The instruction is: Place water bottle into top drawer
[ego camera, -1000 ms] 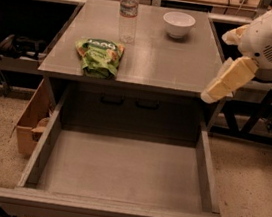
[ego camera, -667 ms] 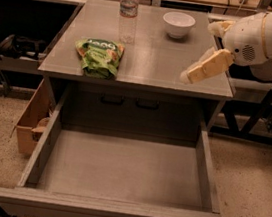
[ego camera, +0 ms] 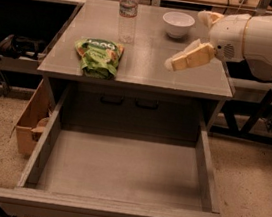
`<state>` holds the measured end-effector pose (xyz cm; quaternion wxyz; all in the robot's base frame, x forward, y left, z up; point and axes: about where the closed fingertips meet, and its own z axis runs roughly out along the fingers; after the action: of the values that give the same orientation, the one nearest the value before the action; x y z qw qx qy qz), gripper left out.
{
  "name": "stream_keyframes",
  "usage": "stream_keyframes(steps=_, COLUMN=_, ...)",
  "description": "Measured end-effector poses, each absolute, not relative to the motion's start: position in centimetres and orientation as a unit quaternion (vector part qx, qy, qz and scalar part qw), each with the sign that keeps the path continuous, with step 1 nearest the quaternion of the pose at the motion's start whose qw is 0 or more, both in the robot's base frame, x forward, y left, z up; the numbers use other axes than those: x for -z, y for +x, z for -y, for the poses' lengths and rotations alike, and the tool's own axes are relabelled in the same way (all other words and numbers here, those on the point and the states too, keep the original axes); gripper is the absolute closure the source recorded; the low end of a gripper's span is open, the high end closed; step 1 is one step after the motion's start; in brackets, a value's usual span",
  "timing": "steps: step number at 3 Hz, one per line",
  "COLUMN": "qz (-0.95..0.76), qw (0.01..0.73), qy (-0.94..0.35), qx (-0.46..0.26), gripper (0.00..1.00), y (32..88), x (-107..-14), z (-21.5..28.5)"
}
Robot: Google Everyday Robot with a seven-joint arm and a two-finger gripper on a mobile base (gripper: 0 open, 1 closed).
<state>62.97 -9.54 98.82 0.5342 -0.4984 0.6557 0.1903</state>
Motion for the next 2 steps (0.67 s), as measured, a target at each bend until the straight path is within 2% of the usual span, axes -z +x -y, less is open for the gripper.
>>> stream_keyframes(steps=1, qz=-0.656, qw=0.534, qy=-0.499, qx=-0.191, gripper=0.0, y=62.9, x=-98.8, z=9.5)
stream_keyframes(steps=2, qz=-0.644, qw=0.566, qy=-0.466, qx=-0.217, gripper=0.0, y=66.3, x=-99.7, z=8.2)
